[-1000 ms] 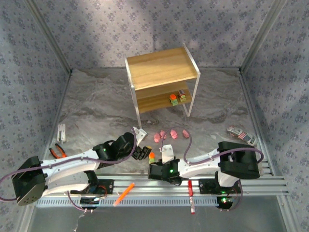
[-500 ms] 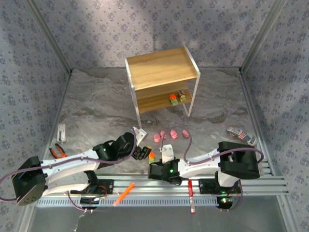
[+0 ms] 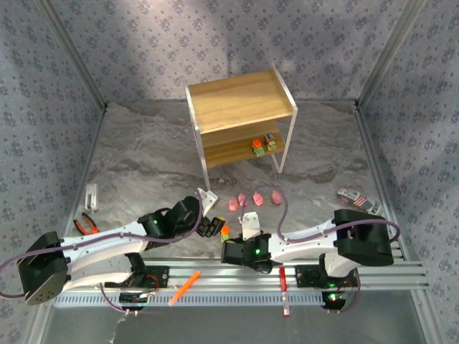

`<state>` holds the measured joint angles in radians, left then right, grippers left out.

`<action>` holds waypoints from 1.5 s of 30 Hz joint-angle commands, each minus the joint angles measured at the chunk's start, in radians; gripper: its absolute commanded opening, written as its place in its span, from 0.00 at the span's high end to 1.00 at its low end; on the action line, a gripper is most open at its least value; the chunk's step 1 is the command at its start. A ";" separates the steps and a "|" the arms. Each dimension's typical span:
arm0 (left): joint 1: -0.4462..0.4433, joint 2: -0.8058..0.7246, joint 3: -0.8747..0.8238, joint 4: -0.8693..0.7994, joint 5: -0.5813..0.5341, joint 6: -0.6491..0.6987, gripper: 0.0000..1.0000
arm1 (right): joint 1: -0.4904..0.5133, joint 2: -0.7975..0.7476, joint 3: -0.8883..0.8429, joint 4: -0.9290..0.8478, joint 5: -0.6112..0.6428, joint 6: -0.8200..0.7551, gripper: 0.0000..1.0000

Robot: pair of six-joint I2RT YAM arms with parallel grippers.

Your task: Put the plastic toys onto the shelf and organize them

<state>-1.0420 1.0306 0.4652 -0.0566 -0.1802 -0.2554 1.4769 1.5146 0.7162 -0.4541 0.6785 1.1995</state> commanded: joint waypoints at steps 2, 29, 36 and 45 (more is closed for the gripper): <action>-0.007 0.002 0.030 0.006 -0.007 -0.005 0.19 | -0.010 -0.053 0.044 -0.080 0.055 -0.030 0.78; -0.007 -0.009 0.020 0.042 0.090 0.007 0.18 | -0.296 -0.259 0.189 -0.032 0.016 -0.496 0.80; -0.007 0.024 0.030 0.060 0.163 0.011 0.18 | -0.374 -0.257 0.243 0.017 -0.032 -0.612 0.80; -0.007 -0.057 -0.006 0.101 0.241 0.015 0.16 | -0.472 -0.220 0.322 0.063 -0.106 -0.724 0.80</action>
<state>-1.0420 1.0077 0.4652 0.0051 0.0212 -0.2516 1.0264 1.2789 0.9924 -0.4145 0.6029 0.5400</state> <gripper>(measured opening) 0.834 0.217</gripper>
